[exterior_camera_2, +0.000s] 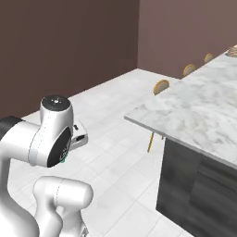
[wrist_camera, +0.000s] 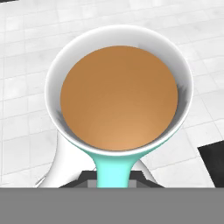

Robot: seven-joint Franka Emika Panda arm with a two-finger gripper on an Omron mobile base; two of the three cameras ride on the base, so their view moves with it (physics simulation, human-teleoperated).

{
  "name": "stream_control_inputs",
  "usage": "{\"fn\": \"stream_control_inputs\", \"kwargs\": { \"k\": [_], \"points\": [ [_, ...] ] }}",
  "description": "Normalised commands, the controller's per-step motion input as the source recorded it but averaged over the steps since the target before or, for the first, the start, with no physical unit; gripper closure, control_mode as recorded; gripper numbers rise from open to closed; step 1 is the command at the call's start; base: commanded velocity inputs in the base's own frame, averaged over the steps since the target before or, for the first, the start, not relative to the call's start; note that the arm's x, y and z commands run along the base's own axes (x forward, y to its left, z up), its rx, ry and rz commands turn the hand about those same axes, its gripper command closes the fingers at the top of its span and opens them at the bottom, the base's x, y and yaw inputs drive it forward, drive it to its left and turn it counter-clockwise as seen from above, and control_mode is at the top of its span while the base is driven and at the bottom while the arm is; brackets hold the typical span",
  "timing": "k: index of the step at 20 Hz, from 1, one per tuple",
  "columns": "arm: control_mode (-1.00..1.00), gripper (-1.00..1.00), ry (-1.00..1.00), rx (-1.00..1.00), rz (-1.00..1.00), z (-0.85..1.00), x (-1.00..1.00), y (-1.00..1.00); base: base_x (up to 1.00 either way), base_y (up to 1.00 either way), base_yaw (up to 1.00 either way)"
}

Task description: Pick up the brewed coffee from the coffee machine and place it next to the breakfast plate on the dining counter.

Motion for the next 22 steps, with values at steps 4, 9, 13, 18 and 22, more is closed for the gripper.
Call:
{"fn": "stream_control_inputs", "kwargs": {
  "k": [4,9,13,18,22],
  "points": [
    [1.00,1.00,0.00,0.00,0.00,0.00,0.00,0.00,1.00,0.81,-0.38],
    [1.00,1.00,0.00,0.00,0.00,0.00,0.00,0.00,1.00,0.75,-0.43],
    [1.00,1.00,0.00,0.00,0.00,0.00,0.00,0.00,1.00,0.75,-0.46],
    [1.00,1.00,0.00,0.00,0.00,0.00,0.00,0.00,1.00,0.82,-0.47],
    [1.00,1.00,0.00,0.00,0.00,0.00,0.00,0.00,1.00,0.92,-0.48]
  ]
}}
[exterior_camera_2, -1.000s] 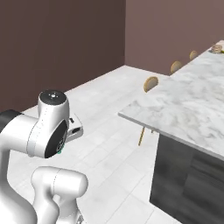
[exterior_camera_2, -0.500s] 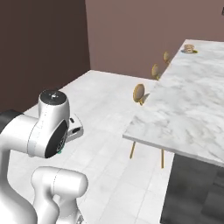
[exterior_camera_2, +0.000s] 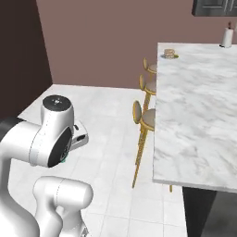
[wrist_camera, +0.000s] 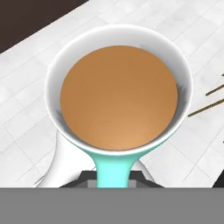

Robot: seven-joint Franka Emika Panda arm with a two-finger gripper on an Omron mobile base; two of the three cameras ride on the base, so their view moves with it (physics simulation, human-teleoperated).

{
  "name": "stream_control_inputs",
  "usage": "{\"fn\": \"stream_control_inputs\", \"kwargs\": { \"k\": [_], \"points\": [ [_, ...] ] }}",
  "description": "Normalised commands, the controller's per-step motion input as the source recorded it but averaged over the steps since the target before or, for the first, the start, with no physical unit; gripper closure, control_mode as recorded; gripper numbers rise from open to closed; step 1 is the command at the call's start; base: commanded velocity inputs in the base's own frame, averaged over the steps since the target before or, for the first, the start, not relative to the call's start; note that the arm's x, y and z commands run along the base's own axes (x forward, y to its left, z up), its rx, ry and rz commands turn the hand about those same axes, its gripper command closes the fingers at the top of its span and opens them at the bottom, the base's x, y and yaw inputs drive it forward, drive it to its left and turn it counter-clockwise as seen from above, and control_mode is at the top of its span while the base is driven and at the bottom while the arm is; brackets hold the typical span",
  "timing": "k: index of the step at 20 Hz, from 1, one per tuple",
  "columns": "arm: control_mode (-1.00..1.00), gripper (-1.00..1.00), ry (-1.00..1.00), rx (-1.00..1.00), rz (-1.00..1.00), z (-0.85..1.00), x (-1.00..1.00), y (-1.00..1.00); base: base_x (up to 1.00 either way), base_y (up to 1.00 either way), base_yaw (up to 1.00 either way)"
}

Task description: Pick up the brewed coffee from the coffee machine and place it next to the breakfast plate on the dining counter.

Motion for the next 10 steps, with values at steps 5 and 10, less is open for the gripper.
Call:
{"fn": "stream_control_inputs", "kwargs": {
  "k": [5,10],
  "points": [
    [1.00,1.00,0.00,0.00,0.00,0.00,0.00,0.00,0.98,1.00,-0.48],
    [1.00,1.00,0.00,0.00,0.00,0.00,0.00,0.00,0.97,1.00,-0.48]
  ]
}}
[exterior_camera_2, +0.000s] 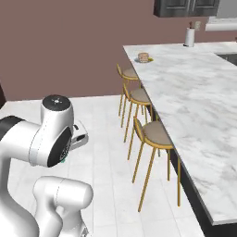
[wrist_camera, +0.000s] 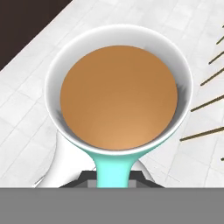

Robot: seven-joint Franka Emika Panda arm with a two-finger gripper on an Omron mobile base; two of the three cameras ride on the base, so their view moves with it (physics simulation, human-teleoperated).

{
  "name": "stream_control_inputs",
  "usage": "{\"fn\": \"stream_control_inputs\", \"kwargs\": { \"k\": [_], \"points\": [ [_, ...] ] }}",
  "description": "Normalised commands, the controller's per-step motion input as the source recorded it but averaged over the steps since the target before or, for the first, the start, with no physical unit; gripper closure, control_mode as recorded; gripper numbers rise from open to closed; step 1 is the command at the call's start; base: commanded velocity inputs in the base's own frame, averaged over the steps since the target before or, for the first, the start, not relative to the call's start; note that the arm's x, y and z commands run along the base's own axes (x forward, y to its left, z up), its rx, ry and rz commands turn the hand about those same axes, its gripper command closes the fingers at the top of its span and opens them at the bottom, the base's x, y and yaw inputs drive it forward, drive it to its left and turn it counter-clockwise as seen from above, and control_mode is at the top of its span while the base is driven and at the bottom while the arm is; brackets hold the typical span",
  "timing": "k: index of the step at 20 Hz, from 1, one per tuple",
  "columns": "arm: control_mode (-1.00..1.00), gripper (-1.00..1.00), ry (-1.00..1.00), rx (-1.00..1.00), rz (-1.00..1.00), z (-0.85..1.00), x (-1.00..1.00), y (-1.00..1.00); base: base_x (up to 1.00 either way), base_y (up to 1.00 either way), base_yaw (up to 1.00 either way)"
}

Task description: Pick up the brewed coffee from the coffee machine and place it next to the breakfast plate on the dining counter.

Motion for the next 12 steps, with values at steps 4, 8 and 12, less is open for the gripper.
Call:
{"fn": "stream_control_inputs", "kwargs": {
  "k": [4,8,12],
  "points": [
    [1.00,1.00,0.00,0.00,0.00,0.00,0.00,0.00,0.98,1.00,-0.48],
    [1.00,1.00,0.00,0.00,0.00,0.00,0.00,0.00,0.97,1.00,-0.48],
    [1.00,1.00,0.00,0.00,0.00,0.00,0.00,0.00,0.98,1.00,-0.47]
  ]
}}
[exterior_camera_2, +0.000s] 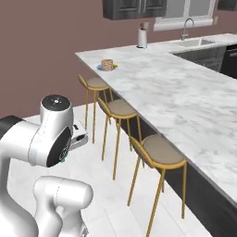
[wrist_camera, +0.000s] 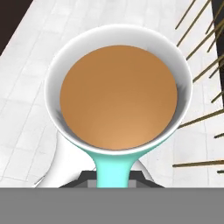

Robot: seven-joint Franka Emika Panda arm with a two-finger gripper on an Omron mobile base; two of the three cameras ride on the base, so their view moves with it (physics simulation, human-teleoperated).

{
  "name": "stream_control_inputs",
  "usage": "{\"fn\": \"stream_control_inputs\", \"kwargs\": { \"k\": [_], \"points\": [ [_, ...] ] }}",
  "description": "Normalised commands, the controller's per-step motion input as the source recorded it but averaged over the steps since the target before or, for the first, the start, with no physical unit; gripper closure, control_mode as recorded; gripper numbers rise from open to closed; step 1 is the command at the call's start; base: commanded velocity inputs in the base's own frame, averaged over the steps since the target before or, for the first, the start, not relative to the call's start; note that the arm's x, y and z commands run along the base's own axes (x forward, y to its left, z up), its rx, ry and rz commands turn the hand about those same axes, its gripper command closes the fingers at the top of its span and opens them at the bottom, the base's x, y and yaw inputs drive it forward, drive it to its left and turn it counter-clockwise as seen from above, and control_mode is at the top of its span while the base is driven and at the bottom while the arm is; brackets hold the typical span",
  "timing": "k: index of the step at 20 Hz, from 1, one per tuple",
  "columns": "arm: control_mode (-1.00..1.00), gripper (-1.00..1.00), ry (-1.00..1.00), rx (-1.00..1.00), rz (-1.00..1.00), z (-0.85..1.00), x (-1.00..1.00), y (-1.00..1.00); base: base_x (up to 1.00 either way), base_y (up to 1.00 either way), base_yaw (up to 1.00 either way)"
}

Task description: Pick up the brewed coffee from the coffee machine and place it next to the breakfast plate on the dining counter.

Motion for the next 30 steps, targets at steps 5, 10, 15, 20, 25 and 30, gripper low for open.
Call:
{"fn": "stream_control_inputs", "kwargs": {
  "k": [5,10,15,20,25,30],
  "points": [
    [1.00,1.00,0.00,0.00,0.00,0.00,0.00,0.00,0.95,1.00,-0.45],
    [1.00,1.00,0.00,0.00,0.00,0.00,0.00,0.00,0.89,1.00,-0.42],
    [1.00,1.00,0.00,0.00,0.00,0.00,0.00,0.00,0.62,1.00,-0.39],
    [1.00,1.00,0.00,0.00,0.00,0.00,0.00,0.00,0.54,1.00,-0.37],
    [1.00,1.00,0.00,0.00,0.00,0.00,0.00,0.00,0.63,1.00,-0.38],
    [1.00,1.00,0.00,0.00,0.00,0.00,0.00,0.00,0.62,1.00,-0.39]
  ]
}}
